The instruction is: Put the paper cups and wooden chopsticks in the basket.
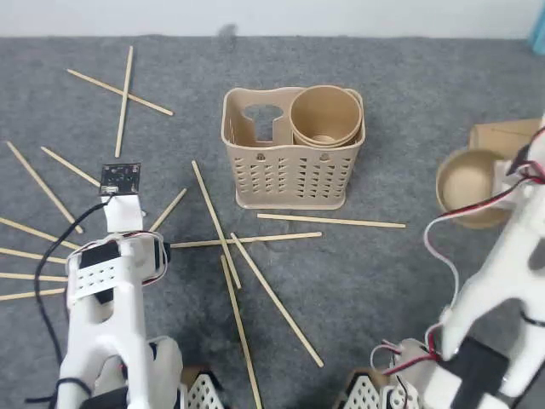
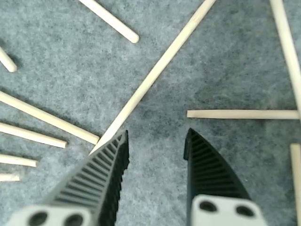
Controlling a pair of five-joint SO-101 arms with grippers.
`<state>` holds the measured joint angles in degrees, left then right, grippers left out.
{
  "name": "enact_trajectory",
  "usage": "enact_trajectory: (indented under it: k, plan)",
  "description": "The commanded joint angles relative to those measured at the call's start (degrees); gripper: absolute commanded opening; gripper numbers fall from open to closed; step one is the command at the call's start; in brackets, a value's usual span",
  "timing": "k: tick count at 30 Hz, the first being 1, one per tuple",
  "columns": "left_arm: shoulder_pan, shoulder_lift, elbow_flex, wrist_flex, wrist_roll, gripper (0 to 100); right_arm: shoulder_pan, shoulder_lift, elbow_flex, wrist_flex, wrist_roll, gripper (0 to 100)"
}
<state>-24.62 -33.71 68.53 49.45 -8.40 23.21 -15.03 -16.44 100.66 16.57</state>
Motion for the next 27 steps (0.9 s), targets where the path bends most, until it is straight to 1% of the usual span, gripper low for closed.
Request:
enact_trajectory:
  k: [1,6,9,12,16,20,27]
  plan:
    - [0.00,-1.76,-0.31,-1.05,-0.35,18,-4.79,-3.21,-9.58,2.33,-7.38,0.7]
    - [0.09,-1.76,-0.31,-1.05,-0.35,18,-15.16,-3.12,-16.88,1.98,-15.74,0.7]
    - [0.09,-1.76,-0.40,-1.05,-0.35,18,-22.29,-1.01,-20.75,1.36,-18.73,0.7]
    - [0.09,-1.76,-0.40,-1.05,-0.35,18,-27.21,3.30,-27.69,1.36,-20.84,0.7]
    - [0.09,-1.76,-0.40,-1.05,-0.35,18,-31.87,9.63,-37.89,1.98,-22.59,0.7]
    - [0.09,-1.76,-0.48,-1.05,-0.35,18,-36.26,13.49,-39.21,2.24,-22.59,0.7]
    - [0.18,-1.76,-0.57,-1.05,-0.35,18,-37.05,17.98,-39.03,2.42,-22.24,0.6]
